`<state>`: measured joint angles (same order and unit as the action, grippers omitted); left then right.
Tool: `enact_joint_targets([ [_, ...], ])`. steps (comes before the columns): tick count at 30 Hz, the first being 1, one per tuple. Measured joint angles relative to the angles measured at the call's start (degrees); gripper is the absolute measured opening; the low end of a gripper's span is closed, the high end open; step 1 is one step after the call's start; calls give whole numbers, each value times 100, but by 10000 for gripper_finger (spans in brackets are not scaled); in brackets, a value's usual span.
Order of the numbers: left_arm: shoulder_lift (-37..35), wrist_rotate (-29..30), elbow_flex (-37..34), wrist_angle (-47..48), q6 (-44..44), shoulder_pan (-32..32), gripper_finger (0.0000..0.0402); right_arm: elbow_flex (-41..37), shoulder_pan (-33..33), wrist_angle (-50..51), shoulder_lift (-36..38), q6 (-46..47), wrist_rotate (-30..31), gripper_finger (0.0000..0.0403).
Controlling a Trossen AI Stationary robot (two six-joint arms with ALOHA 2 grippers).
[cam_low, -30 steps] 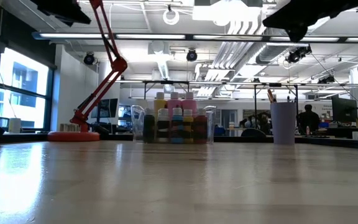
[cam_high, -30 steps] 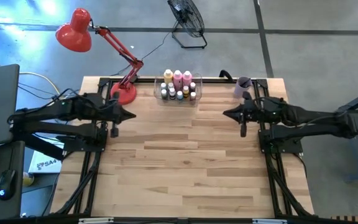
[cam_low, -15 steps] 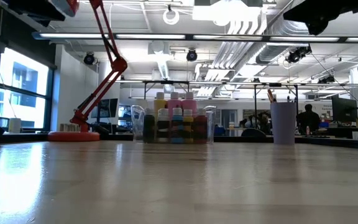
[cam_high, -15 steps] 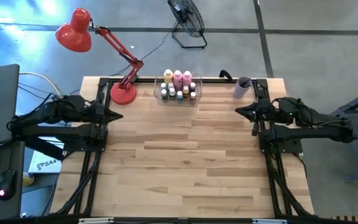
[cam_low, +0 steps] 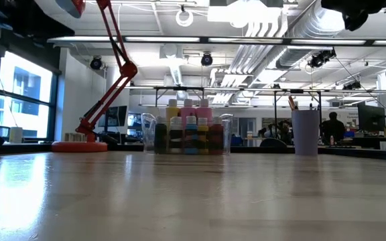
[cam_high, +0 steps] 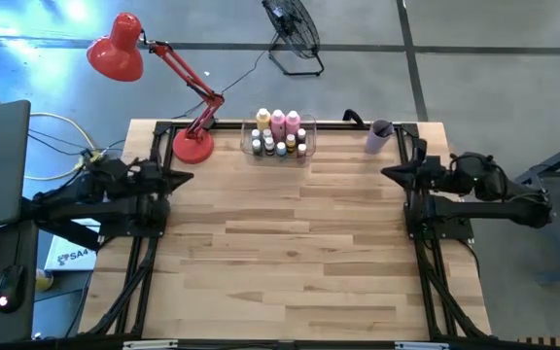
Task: Pick & Place Paint Supplies
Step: Return to Home Position
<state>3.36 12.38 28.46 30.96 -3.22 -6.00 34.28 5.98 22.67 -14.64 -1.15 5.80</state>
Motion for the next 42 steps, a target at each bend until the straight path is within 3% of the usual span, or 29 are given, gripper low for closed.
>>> enact_joint_targets([
  [10, -299, 242, -676, -380, 108, 0, 0, 0, 0, 38, 543, 109, 177, 4],
  [14, -296, 240, -679, -401, 114, 0, 0, 0, 0, 20, 837, 110, 220, 4],
  [21, -296, 238, -679, -400, 221, 0, 0, -2, 0, 86, 1411, 114, 999, 4],
  [31, -294, 236, -679, -391, 216, 0, 0, -128, 1, 195, 1417, 261, 1319, 4],
  [35, -294, 234, -679, -391, 214, 0, 0, -440, 2, 101, 1421, 618, 1184, 4],
  [42, -294, 216, -679, -391, 208, 0, 0, -1628, 0, -797, 1428, 641, 139, 4],
])
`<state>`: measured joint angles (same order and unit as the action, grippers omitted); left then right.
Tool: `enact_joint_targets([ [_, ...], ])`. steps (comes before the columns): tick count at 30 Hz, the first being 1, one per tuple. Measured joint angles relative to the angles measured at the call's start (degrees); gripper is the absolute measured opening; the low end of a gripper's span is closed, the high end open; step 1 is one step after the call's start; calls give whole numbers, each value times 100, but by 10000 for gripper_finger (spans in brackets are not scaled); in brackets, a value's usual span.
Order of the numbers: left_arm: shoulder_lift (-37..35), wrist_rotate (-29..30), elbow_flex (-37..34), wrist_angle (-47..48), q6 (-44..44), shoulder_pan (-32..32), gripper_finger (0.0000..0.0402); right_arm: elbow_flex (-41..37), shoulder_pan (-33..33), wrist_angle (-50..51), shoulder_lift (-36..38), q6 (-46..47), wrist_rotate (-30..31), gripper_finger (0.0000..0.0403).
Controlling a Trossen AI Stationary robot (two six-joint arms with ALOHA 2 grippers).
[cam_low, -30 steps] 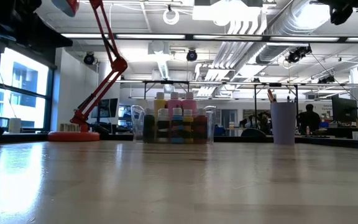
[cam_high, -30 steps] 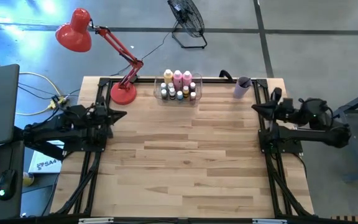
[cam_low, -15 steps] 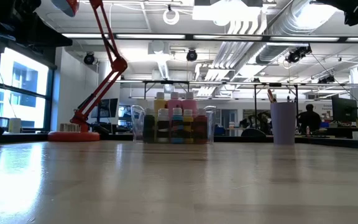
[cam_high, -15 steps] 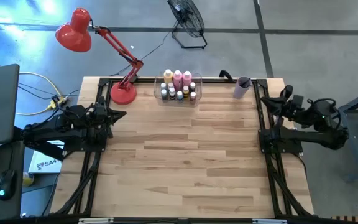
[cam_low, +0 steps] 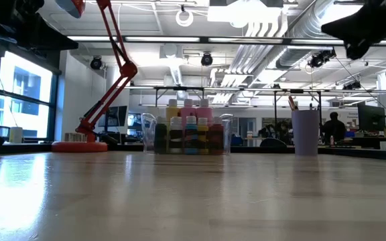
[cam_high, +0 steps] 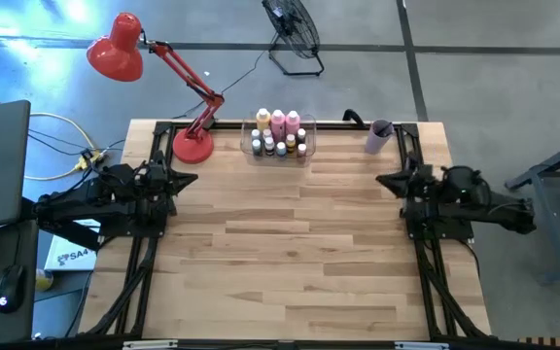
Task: Pick & Place Paint Supplies
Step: Return to Home Position
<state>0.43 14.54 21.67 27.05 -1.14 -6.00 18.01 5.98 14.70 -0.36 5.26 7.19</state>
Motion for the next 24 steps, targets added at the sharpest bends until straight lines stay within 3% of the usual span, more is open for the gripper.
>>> enact_joint_targets([
  [5, 0, -97, 0, -21, -2, 0, 0, -636, 2, -728, 0, -22, -161, 4],
  [24, 2, -113, 2, -20, -3, 0, 0, -1607, 1, -1287, -32, 203, -671, 4],
])
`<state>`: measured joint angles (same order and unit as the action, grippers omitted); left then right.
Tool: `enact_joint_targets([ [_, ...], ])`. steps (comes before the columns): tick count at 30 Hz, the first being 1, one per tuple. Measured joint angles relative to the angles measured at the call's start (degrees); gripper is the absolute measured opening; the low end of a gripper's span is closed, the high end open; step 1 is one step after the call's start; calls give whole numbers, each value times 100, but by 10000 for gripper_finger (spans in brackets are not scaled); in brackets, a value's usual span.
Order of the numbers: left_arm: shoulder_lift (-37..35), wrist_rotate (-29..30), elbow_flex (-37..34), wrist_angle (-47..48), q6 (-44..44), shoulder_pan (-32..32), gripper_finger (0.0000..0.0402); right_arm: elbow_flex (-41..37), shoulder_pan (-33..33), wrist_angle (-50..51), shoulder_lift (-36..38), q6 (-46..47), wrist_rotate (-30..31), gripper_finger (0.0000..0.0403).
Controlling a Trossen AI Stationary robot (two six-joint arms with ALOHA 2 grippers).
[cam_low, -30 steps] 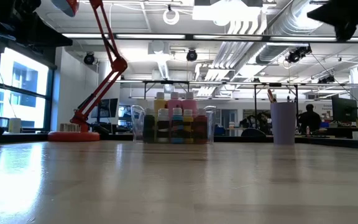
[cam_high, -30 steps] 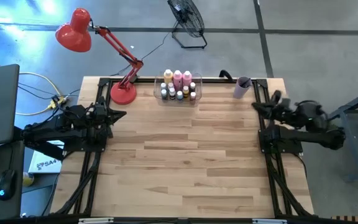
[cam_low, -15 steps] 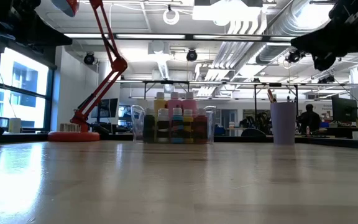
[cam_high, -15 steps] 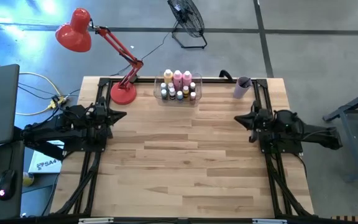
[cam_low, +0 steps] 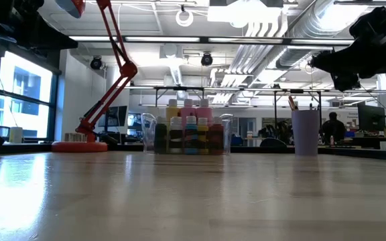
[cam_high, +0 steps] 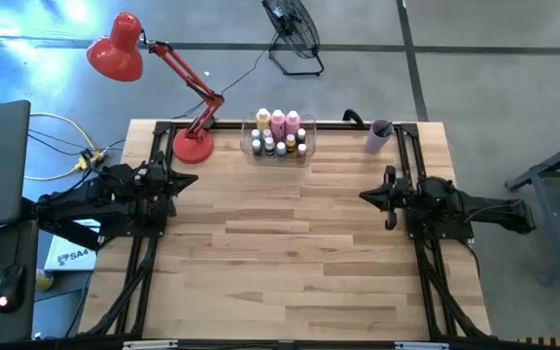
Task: Pick & Place Paint Supplies
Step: Return to Home Position
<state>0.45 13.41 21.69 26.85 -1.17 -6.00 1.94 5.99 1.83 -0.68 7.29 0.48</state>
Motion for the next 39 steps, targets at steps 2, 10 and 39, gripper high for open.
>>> enact_joint_targets([
  [2, 0, -1, 0, 2, 0, 0, 0, -2, 0, 1, -3, -98, -89, 4],
  [10, 0, 9, 0, 9, 18, 0, 0, -2, 1, 0, -6, -149, -60, 4],
  [39, -4, -505, 2, -353, -358, 2, 0, -7, 0, 0, -12, -105, 62, 4],
])
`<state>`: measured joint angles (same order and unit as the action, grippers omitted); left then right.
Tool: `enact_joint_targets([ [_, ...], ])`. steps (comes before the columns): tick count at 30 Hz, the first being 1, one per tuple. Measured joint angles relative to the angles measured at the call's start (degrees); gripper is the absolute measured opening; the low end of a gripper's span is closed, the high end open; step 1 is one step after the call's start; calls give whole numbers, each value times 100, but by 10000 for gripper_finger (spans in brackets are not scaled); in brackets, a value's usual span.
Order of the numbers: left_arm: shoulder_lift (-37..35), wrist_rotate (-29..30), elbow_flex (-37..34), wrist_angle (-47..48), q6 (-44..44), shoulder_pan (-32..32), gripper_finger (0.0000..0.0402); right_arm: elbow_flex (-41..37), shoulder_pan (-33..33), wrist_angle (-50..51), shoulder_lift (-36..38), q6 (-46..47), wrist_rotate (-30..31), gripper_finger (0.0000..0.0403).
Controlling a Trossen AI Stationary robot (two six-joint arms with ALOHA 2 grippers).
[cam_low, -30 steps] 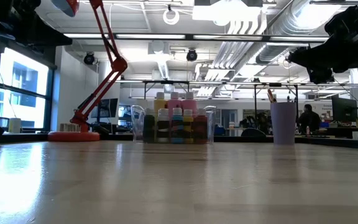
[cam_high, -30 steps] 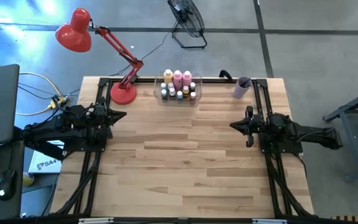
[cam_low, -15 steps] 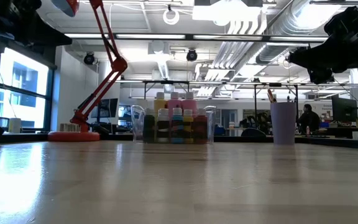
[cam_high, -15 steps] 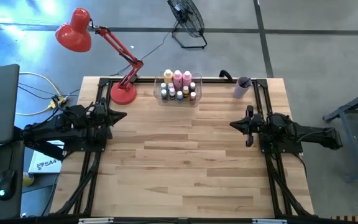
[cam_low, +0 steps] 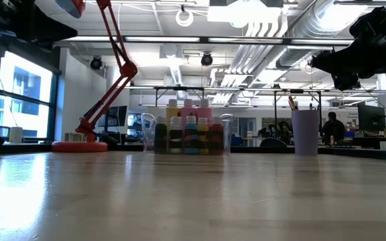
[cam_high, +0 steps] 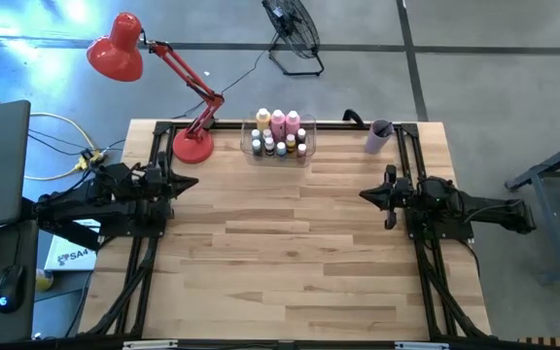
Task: Pick & Place Paint Supplies
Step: Return to Home Position
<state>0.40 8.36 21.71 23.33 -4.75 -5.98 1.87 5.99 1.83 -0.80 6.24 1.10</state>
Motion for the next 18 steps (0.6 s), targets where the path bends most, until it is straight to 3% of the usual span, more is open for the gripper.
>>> enact_joint_targets([
  [8, 0, 99, -28, -13, 271, 0, 0, 0, -1, 2, 0, 144, 7, 4],
  [14, 0, -474, -936, -1097, 34, 0, 0, 0, -1, 4, 0, 111, 17, 4],
  [18, -4, -529, -1379, -1462, -79, 0, 0, 0, -1, 4, 0, 107, 22, 4],
])
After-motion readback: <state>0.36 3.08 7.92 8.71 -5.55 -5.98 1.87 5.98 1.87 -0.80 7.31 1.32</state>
